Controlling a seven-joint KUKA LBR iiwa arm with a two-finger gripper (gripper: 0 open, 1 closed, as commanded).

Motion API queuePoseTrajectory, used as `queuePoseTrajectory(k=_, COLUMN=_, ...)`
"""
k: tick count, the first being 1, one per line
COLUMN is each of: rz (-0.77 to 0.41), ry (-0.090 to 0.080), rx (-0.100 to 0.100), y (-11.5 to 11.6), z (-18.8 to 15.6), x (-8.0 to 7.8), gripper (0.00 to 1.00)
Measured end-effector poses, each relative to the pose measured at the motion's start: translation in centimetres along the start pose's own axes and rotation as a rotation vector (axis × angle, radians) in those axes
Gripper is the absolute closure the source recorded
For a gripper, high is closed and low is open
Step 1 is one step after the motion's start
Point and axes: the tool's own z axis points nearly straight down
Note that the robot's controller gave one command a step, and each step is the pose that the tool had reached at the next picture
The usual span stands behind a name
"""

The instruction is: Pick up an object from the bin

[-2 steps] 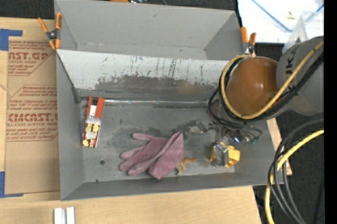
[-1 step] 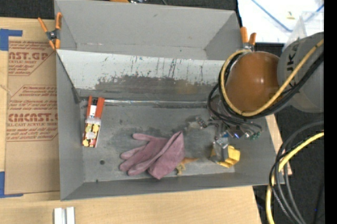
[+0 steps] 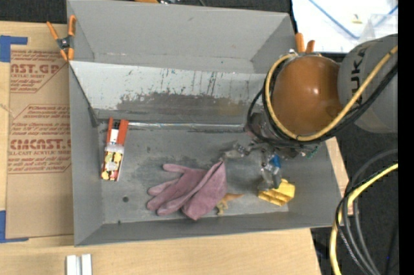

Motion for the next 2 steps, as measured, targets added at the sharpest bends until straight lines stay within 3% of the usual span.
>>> queuePoseTrajectory(k=1, rz=-0.03, ry=-0.001, rx=0.004, y=-4.1, z=2.8, x=7.7, gripper=0.0)
queuePoseTrajectory(k=2, rz=-0.088, ry=-0.004, rx=-0.001, y=-4.5, z=1.0, x=7.2, gripper=0.0)
